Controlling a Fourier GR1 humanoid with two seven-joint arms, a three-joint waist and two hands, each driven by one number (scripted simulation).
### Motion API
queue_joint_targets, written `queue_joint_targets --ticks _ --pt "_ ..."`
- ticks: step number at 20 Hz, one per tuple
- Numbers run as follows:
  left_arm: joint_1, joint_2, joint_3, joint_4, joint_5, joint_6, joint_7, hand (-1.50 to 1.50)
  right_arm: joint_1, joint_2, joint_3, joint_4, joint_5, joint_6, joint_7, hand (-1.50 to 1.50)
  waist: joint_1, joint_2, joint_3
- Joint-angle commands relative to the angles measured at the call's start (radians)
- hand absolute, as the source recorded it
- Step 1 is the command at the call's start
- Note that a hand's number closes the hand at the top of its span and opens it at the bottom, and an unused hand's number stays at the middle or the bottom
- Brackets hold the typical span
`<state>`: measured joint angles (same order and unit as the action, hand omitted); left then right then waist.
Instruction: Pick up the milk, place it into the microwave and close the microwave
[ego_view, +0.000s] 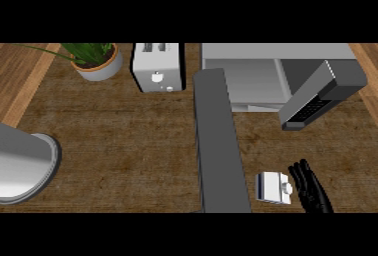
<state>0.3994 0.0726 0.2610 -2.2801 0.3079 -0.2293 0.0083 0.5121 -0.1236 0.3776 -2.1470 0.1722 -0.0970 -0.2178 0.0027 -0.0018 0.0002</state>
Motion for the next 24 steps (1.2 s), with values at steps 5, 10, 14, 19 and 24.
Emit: queue_joint_targets --ticks 5,10,14,19,24 --pt "0.052 -0.003 0.087 0.027 0.052 -0.094 -0.058 -1.5 -0.046 -0.01 -0.147 0.221 -0.083 0.002 -0.127 -1.5 0.002 0.001 0.0" --pt "-0.003 -0.032 0.052 -0.025 0.019 -0.035 0.023 -1.5 -0.103 -0.01 -0.234 0.374 -0.126 0.004 -0.213 -1.5 -0.002 0.002 0.0" --pt "0.021 -0.014 0.118 0.002 0.078 -0.103 0.003 -1.5 -0.158 0.004 -0.256 0.5 -0.118 0.002 -0.242 -1.5 0.001 0.001 0.0" --pt "0.065 -0.032 0.142 -0.002 0.094 -0.155 -0.028 -1.5 -0.199 -0.017 -0.323 0.731 -0.165 0.07 -0.42 -1.5 0.005 0.001 0.0" --pt "0.053 0.024 0.248 -0.033 0.221 -0.167 0.052 -1.5 -0.233 0.032 -0.288 0.802 -0.115 0.047 -0.479 -1.5 0.005 0.001 0.0"
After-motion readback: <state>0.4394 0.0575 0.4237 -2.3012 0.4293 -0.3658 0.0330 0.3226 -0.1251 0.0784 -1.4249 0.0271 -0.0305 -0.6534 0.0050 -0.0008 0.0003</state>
